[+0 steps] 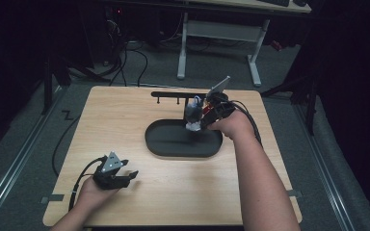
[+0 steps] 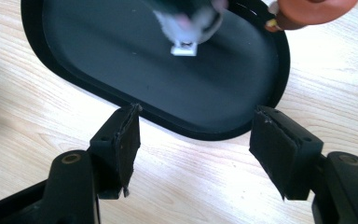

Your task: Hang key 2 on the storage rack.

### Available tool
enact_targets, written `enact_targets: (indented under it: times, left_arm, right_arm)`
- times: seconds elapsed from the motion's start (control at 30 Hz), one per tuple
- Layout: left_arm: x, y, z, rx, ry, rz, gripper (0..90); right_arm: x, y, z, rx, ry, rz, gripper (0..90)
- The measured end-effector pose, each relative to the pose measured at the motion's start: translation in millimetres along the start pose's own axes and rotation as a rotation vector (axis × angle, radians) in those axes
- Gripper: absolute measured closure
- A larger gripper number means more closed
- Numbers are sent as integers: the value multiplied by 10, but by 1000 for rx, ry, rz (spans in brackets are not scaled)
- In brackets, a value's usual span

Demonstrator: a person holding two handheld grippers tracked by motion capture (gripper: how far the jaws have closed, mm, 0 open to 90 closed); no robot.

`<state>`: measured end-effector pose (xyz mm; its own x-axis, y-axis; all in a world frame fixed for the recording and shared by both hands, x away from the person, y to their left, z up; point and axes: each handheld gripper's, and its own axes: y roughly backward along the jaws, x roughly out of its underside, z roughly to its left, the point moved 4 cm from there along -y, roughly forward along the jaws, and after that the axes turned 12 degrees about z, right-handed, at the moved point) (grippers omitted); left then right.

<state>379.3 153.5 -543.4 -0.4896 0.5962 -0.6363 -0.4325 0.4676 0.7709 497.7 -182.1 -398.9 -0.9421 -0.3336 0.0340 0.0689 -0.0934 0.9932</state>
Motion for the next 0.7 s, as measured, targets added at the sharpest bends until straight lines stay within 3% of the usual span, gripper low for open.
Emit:
enact_targets:
  times: [0.4,0.7]
  left_arm:
    - [5,6,-6,1,-1,3,404]
    - [-6,-1,-30,-1,-7,3,404]
  right_arm:
    - [113,-53,-13,-2,5,-19,329]
    - [290,-210,-15,16,37,-79,310]
